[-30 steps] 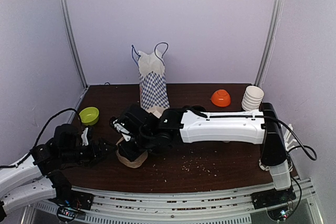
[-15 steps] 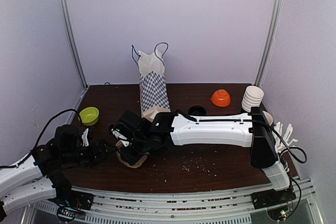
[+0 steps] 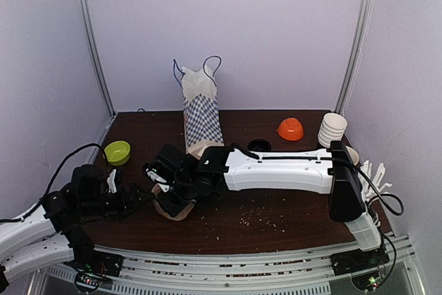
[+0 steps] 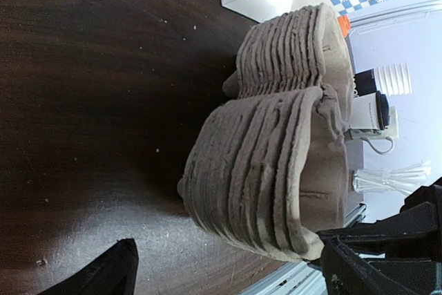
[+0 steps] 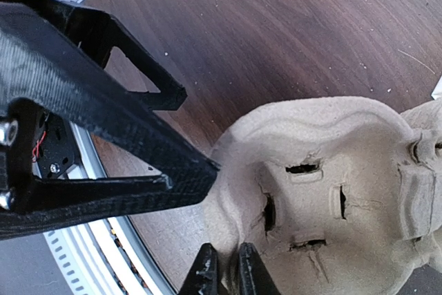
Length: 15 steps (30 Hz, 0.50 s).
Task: Pack the takeout coffee
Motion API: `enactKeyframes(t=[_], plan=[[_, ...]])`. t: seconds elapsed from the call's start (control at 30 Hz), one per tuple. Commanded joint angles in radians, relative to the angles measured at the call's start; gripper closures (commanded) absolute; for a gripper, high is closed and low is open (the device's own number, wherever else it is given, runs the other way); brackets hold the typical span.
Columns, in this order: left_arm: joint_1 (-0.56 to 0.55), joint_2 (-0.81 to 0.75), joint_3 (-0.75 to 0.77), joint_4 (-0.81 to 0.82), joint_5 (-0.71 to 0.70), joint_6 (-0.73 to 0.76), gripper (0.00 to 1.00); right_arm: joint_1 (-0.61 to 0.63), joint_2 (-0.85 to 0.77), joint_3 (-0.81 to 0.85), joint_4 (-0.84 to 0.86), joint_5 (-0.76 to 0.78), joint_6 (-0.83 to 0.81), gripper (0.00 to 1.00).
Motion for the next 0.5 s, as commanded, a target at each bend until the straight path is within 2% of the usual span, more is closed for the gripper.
enactKeyframes(t=[0.0, 0.47], plan=[[-0.004, -0.013, -0.018, 0.022, -0.01, 0.014, 0.04, -0.006, -0.006, 0.017, 0.0, 0.003, 0.016, 0.96], [-0.004, -0.014, -0.031, 0.04, -0.007, 0.006, 0.04, -0.016, -0.055, -0.047, 0.07, -0.051, 0.069, 1.0]])
